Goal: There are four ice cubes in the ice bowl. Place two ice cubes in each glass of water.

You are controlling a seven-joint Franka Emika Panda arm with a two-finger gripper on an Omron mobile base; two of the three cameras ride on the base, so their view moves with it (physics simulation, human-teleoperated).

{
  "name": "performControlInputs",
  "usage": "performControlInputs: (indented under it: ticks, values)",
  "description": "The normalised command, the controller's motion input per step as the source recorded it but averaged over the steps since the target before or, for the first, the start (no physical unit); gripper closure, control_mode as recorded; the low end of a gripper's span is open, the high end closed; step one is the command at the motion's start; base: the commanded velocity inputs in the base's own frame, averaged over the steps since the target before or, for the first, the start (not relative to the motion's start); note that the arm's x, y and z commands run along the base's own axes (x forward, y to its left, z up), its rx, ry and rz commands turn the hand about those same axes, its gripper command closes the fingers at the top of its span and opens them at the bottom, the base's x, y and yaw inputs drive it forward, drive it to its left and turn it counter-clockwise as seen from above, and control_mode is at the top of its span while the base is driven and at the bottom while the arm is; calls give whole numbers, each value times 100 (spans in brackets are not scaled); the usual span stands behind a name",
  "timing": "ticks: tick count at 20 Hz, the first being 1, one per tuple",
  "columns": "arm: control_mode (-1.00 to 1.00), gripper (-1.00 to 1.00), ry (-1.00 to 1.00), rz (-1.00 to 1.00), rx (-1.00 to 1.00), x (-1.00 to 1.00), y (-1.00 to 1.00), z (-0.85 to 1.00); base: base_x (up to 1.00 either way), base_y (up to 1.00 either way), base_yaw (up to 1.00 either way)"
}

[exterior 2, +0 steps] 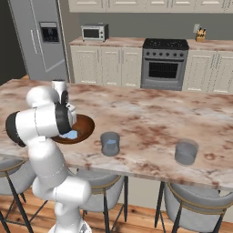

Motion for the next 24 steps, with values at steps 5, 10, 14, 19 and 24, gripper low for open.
performControlInputs:
  ticks: [5,10,14,19,24]
  values:
    - [-100,-100,0,0,0,18,0,-28,0,0,0]
    - [-100,-100,1,0,0,2,0,-12,0,0,0]
    - [-100,-100,3,0,0,0,0,-16,0,0,0]
    - [-100,-100,4,0,0,-22,0,-8,0,0,0]
    - [-100,-100,4,0,0,-2,0,-5,0,0,0]
